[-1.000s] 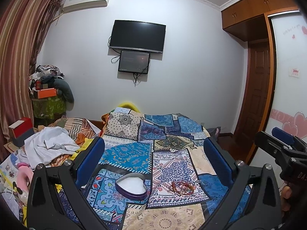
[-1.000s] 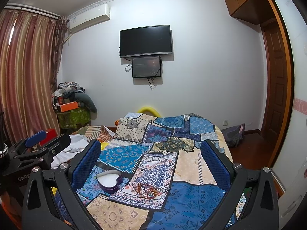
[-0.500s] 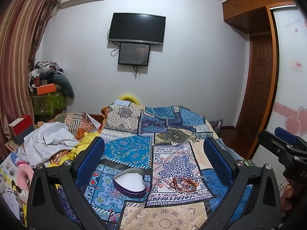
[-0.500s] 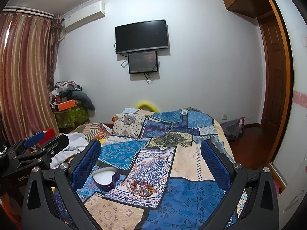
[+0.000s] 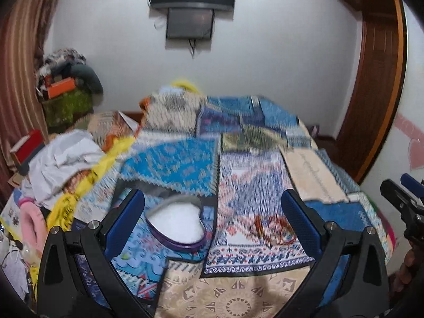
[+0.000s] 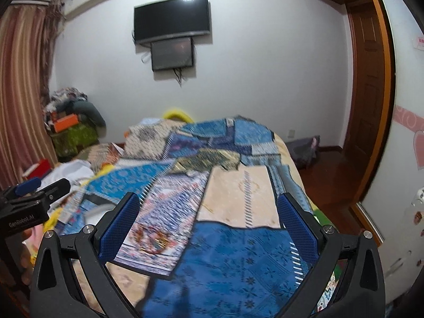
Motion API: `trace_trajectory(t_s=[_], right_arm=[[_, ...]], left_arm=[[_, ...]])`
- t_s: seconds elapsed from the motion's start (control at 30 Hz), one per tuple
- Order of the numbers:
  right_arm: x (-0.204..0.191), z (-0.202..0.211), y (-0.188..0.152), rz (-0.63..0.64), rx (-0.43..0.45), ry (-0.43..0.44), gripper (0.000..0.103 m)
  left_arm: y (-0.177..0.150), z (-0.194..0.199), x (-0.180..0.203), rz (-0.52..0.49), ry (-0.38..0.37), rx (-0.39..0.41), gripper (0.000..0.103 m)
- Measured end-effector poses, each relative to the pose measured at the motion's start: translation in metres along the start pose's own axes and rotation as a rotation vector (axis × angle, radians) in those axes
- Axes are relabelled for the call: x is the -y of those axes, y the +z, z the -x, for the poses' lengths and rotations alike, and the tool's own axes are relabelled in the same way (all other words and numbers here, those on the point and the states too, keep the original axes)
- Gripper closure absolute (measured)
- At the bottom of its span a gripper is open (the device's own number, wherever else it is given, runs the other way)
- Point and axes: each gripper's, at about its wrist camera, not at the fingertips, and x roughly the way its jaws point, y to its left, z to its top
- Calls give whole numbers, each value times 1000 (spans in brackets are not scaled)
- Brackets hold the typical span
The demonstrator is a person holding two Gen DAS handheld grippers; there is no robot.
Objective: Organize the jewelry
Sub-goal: 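Move both tools down toward the jewelry pile on the cloth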
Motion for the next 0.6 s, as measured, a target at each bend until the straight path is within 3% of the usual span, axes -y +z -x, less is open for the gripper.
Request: trace_trajectory(t_s=[0.2, 0.37, 0.6], right_arm=[[8, -31, -12, 12, -106, 8, 0], [11, -50, -27, 38, -186, 24, 0], [19, -71, -37, 10, -276, 96, 4]], left_arm=[[-22, -42, 7, -13, -61, -146, 0], [-36, -67, 16, -45, -89, -216, 1], [-48, -81, 26, -86, -132, -267, 20]])
